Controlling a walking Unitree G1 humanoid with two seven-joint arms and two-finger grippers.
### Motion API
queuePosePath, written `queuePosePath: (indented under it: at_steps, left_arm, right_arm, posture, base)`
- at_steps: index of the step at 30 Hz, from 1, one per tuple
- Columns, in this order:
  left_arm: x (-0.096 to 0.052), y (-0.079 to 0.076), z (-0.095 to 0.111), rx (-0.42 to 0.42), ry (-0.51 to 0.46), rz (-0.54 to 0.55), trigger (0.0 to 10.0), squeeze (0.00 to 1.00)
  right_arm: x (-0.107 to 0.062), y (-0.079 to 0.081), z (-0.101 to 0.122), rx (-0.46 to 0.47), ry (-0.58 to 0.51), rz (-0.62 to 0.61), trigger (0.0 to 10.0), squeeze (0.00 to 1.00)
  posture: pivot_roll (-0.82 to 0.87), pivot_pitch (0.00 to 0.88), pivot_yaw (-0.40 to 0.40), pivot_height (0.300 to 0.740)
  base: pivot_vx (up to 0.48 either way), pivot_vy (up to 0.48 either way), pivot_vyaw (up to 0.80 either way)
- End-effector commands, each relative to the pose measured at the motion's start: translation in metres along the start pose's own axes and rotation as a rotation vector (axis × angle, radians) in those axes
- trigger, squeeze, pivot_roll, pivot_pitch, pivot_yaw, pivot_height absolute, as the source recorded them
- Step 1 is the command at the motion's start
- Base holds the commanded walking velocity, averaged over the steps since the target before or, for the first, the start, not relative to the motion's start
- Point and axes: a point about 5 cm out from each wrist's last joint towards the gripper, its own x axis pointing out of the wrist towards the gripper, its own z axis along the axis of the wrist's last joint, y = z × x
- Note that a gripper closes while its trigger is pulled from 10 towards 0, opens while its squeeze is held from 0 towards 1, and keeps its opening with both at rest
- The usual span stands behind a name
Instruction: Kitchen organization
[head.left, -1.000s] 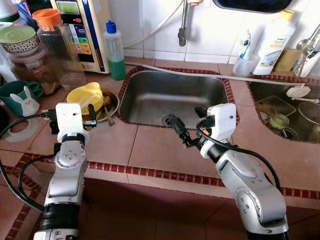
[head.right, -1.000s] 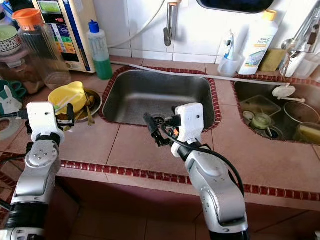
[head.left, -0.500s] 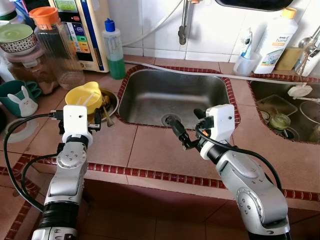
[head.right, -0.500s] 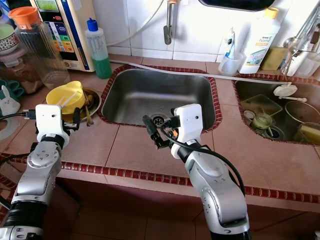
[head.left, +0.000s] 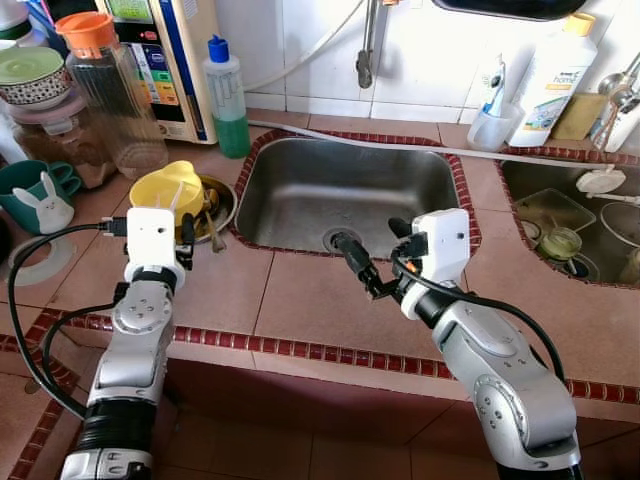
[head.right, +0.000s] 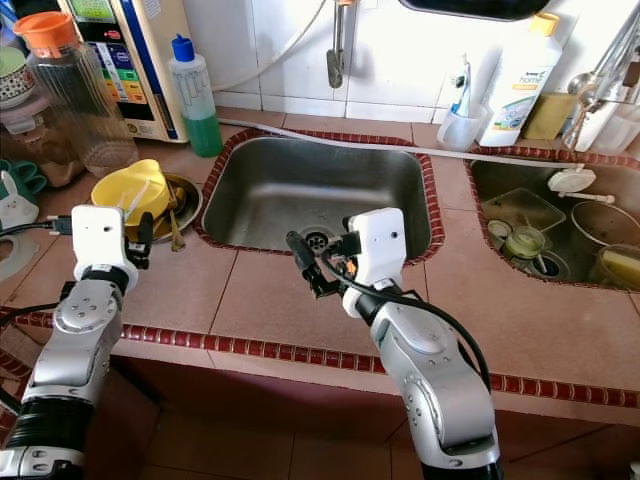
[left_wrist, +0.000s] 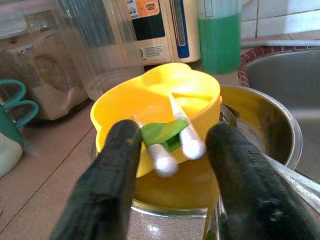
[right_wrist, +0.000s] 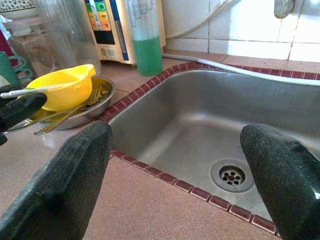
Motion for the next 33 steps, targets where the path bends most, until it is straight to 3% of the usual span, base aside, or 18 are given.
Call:
queuePosePath:
  at_steps: [1,3,4,19,22,27,28,30,31,33]
  left_arm:
    - [0.002,0.001,0.007,0.018,-0.029,0.001,0.5,0.00]
    - [0.002,0.001,0.008,0.019,-0.033,0.001,0.7,0.00]
    - [0.002,0.000,0.009,0.019,-0.038,-0.001,0.0,0.00]
    - [-0.001,0.004,0.017,0.026,-0.089,0.034,0.0,0.00]
    - [-0.001,0.008,0.020,0.034,-0.101,0.064,1.4,0.00]
    - [-0.004,0.013,0.026,0.058,-0.141,0.109,1.5,0.00]
    - [-0.004,0.016,0.030,0.067,-0.162,0.129,2.3,0.00]
    - [-0.006,0.018,0.037,0.064,-0.193,0.153,2.5,0.00]
    - [-0.006,0.018,0.041,0.069,-0.210,0.157,3.3,0.00]
    - [-0.006,0.018,0.044,0.072,-0.223,0.160,3.2,0.00]
  right_arm:
    - [-0.002,0.002,0.004,-0.011,-0.020,0.006,10.0,0.00]
    - [-0.002,0.002,0.004,-0.011,-0.019,0.005,10.0,0.00]
    - [-0.001,0.002,0.004,-0.011,-0.019,0.005,10.0,0.00]
    - [0.000,0.002,0.003,-0.010,-0.019,0.008,10.0,0.00]
    - [0.001,0.003,0.003,-0.010,-0.020,0.009,10.0,0.00]
    - [0.001,0.003,0.003,-0.010,-0.021,0.010,10.0,0.00]
    - [0.001,0.003,0.003,-0.010,-0.021,0.010,10.0,0.00]
    - [0.002,0.003,0.003,-0.009,-0.022,0.011,10.0,0.00]
    - [0.002,0.003,0.002,-0.010,-0.022,0.013,10.0,0.00]
    - [0.003,0.003,0.002,-0.011,-0.023,0.016,10.0,0.00]
  posture:
    - [-0.05,0.128,0.032,0.740]
    - [-0.05,0.128,0.031,0.740]
    - [-0.05,0.127,0.031,0.740]
    - [-0.04,0.124,0.030,0.740]
    - [-0.04,0.122,0.030,0.740]
    - [-0.04,0.120,0.030,0.740]
    - [-0.04,0.119,0.028,0.740]
    - [-0.04,0.119,0.028,0.740]
    - [-0.03,0.117,0.027,0.740]
    - [-0.03,0.117,0.027,0.740]
  base:
    - [0.000,0.000,0.00]
    - [0.000,0.000,0.00]
    - [0.000,0.000,0.00]
    - [0.000,0.000,0.00]
    - [0.000,0.000,0.00]
    - [0.000,0.000,0.00]
    - [0.000,0.000,0.00]
    - [0.000,0.000,0.00]
    - [0.000,0.000,0.00]
    - [0.000,0.000,0.00]
